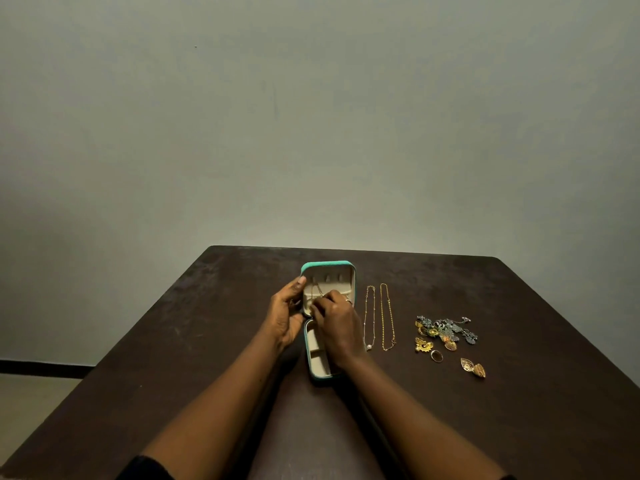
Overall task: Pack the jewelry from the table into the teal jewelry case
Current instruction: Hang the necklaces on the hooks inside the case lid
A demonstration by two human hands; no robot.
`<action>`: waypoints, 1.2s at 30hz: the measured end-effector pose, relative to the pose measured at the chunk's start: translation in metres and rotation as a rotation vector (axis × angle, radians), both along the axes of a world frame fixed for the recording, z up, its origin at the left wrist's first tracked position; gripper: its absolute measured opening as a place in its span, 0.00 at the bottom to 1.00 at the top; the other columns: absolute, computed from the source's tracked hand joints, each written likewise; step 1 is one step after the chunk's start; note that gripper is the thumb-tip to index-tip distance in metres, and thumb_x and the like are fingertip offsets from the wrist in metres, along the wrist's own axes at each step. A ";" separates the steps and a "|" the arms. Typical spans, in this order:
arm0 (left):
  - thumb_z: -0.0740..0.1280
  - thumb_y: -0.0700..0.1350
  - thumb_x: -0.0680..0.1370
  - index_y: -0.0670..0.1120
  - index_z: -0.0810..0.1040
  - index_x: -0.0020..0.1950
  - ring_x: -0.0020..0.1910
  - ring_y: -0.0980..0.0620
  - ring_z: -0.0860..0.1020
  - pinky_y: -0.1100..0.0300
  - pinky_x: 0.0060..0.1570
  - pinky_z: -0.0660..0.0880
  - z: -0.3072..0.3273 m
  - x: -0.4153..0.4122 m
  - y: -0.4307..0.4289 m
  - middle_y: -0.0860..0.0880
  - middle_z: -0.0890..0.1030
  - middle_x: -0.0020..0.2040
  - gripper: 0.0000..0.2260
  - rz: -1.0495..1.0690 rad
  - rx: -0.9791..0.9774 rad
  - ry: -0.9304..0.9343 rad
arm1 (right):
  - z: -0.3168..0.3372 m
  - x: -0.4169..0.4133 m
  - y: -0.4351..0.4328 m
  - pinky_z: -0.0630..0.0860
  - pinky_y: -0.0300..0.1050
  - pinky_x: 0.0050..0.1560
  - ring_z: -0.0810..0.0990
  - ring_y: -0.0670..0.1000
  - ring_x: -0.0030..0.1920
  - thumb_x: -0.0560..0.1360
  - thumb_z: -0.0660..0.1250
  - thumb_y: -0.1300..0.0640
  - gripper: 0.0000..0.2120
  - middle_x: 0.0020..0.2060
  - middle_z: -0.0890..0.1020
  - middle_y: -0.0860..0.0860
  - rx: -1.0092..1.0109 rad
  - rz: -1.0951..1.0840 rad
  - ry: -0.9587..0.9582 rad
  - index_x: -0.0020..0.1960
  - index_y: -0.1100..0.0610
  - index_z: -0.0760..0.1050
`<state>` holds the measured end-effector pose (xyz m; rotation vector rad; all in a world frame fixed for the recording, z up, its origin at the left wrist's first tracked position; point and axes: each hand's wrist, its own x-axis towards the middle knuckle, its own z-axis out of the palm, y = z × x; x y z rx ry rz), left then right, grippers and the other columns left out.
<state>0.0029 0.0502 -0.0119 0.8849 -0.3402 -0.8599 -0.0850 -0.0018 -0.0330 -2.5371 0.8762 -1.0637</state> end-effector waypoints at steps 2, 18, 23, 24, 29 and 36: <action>0.61 0.39 0.78 0.41 0.79 0.47 0.33 0.53 0.80 0.62 0.34 0.78 0.001 -0.001 -0.001 0.46 0.82 0.35 0.07 0.001 -0.004 0.003 | -0.001 0.003 0.004 0.74 0.45 0.30 0.80 0.57 0.35 0.70 0.71 0.58 0.05 0.37 0.80 0.54 -0.020 -0.031 -0.010 0.38 0.59 0.81; 0.61 0.38 0.78 0.41 0.79 0.53 0.41 0.47 0.80 0.55 0.38 0.82 0.003 -0.004 0.002 0.47 0.84 0.35 0.08 0.034 -0.018 -0.058 | 0.002 -0.013 -0.006 0.66 0.40 0.45 0.75 0.56 0.49 0.75 0.60 0.68 0.08 0.50 0.74 0.59 0.333 -0.158 -0.368 0.48 0.65 0.77; 0.60 0.40 0.79 0.40 0.78 0.54 0.40 0.47 0.81 0.51 0.41 0.80 -0.003 -0.003 -0.004 0.46 0.84 0.36 0.09 0.051 0.000 -0.056 | 0.001 -0.018 -0.008 0.71 0.45 0.46 0.75 0.56 0.47 0.73 0.60 0.69 0.09 0.50 0.74 0.59 0.298 -0.240 -0.382 0.46 0.64 0.79; 0.59 0.40 0.79 0.40 0.78 0.52 0.39 0.47 0.82 0.49 0.41 0.80 -0.004 -0.004 -0.005 0.44 0.84 0.37 0.09 0.047 -0.002 -0.042 | 0.002 -0.019 -0.010 0.72 0.46 0.47 0.75 0.56 0.47 0.72 0.61 0.70 0.09 0.49 0.74 0.58 0.312 -0.239 -0.384 0.45 0.64 0.79; 0.57 0.41 0.81 0.39 0.77 0.48 0.36 0.48 0.83 0.52 0.37 0.82 -0.018 0.000 -0.011 0.41 0.83 0.40 0.11 0.038 0.083 -0.061 | -0.003 -0.023 -0.021 0.71 0.45 0.49 0.74 0.54 0.47 0.72 0.62 0.68 0.09 0.50 0.73 0.56 0.348 -0.195 -0.255 0.47 0.65 0.81; 0.54 0.43 0.82 0.39 0.76 0.47 0.32 0.51 0.83 0.56 0.31 0.81 -0.024 -0.003 -0.018 0.41 0.81 0.42 0.13 0.059 0.151 -0.073 | -0.017 -0.019 -0.027 0.68 0.37 0.48 0.75 0.51 0.49 0.73 0.65 0.64 0.09 0.50 0.76 0.55 0.290 -0.102 -0.130 0.50 0.62 0.81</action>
